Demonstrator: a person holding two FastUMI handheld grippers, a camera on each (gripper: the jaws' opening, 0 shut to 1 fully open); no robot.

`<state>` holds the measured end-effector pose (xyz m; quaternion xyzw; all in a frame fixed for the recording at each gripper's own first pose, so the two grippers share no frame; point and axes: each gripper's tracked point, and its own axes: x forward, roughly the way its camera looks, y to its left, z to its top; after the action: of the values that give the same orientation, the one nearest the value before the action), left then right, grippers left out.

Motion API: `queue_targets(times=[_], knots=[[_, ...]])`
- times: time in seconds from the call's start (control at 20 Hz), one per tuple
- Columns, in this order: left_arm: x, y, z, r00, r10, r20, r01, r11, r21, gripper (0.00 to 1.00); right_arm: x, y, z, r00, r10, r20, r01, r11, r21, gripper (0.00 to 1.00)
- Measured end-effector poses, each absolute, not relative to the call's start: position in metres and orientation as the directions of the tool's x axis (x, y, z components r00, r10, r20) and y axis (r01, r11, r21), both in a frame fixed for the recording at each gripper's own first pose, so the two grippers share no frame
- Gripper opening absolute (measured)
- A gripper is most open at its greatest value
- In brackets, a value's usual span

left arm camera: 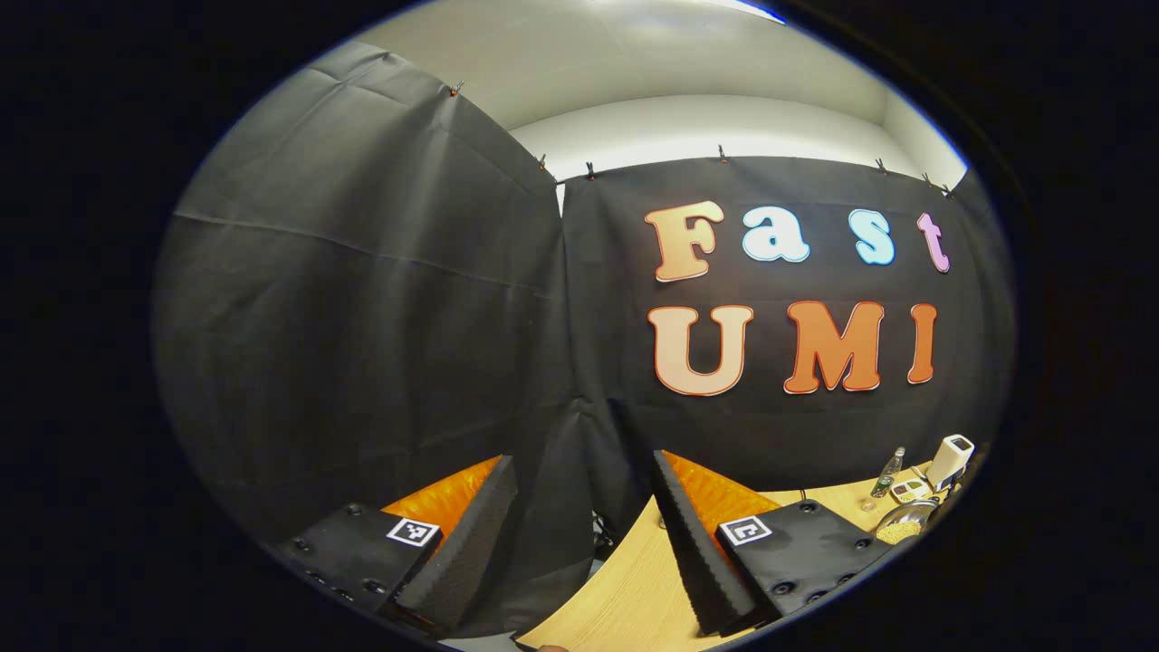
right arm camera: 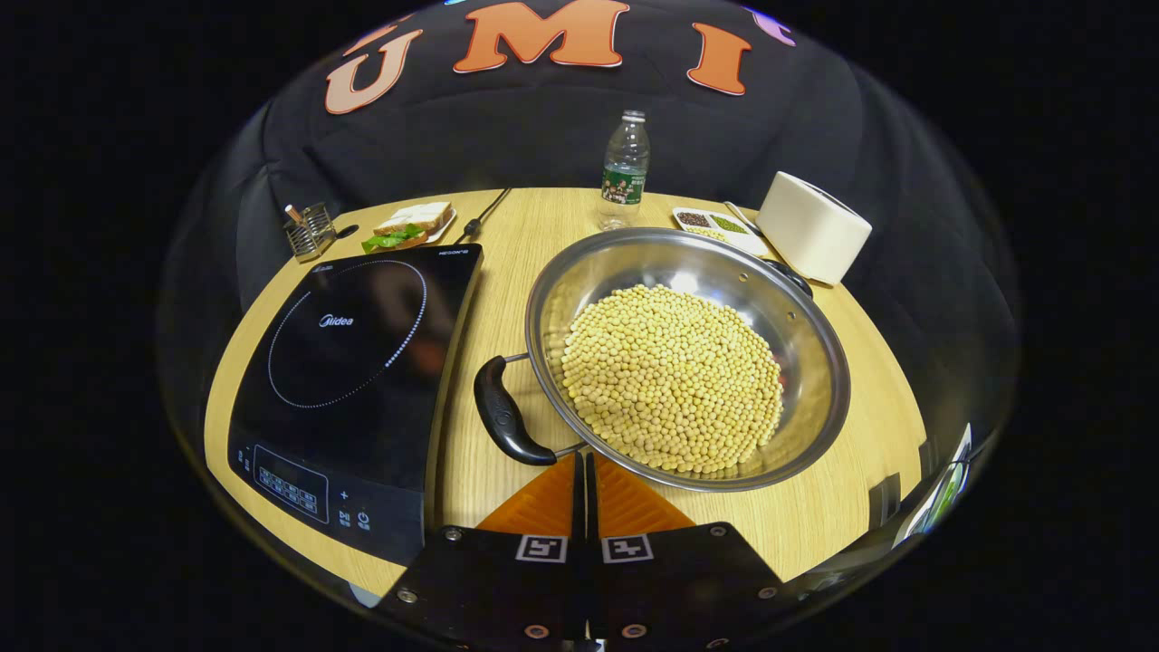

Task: First push the handle of the pot to place it horizontally, then grasp the pot with both hands and set it on the induction cooktop.

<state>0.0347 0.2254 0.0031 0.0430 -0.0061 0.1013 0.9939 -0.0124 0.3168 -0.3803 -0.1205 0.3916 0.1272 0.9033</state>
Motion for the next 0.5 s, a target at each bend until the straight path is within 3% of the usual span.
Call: queue_targets(times=[0.5], knots=[[0.045, 0.241, -0.001, 0.977, 0.211, 0.013, -0.211, 0.974, 0.079, 0.97, -0.001, 0.342, -0.381, 0.658, 0.156, -0.736, -0.335, 0.937, -0.101, 0.0]])
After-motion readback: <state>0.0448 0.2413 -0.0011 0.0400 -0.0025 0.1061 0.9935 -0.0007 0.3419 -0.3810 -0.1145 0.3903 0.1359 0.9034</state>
